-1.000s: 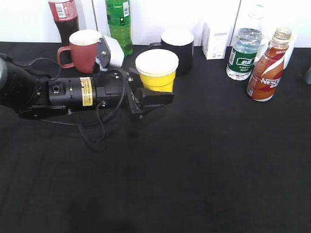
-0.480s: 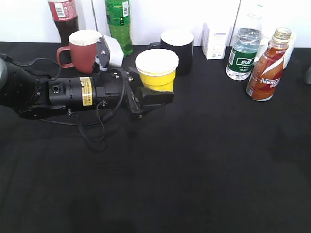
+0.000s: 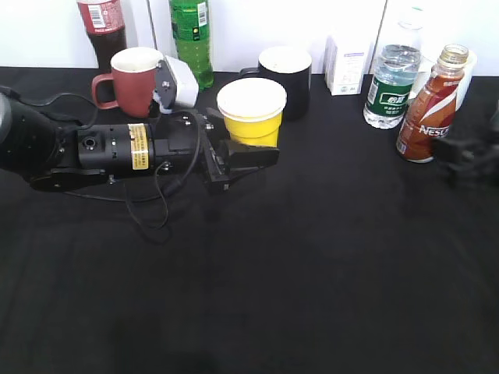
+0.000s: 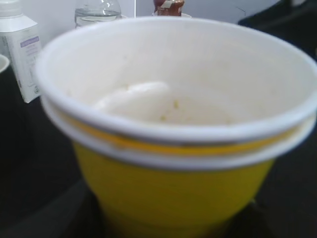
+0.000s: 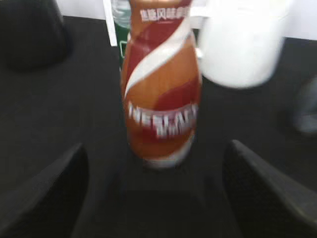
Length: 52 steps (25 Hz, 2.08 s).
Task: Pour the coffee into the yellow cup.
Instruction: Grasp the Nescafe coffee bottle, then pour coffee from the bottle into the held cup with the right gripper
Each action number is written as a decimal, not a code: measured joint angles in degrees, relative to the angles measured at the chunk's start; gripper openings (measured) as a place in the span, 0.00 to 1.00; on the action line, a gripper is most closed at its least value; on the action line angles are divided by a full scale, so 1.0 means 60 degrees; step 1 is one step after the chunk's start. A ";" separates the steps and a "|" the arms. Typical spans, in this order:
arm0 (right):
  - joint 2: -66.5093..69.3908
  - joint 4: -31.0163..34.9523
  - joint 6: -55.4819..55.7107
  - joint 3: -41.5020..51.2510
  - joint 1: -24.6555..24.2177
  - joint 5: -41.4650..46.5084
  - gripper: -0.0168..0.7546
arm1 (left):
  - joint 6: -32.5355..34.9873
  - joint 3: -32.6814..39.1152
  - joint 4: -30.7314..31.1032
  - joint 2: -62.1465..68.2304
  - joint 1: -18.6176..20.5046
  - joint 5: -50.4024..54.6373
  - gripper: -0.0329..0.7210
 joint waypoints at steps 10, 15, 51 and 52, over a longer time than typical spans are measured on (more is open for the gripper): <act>0.2944 -0.0143 0.0096 -0.2442 0.0000 -0.0996 0.88 | -0.0003 0.0000 0.0000 0.0000 0.0000 -0.0142 0.64; 0.3649 -0.0145 0.0268 -0.2778 0.0000 -0.1829 0.85 | -0.0003 0.0000 0.0000 0.0000 0.0000 -0.0210 0.64; -0.1265 -0.6008 -0.3730 -0.2475 0.0000 0.0470 0.73 | -0.0027 -0.0863 -0.0446 0.0000 -0.2269 0.0867 0.64; -0.1265 -0.6016 -0.4306 -0.2475 0.0000 0.0470 0.73 | -0.0027 -0.0863 -0.0446 0.0000 -0.2269 0.0868 0.64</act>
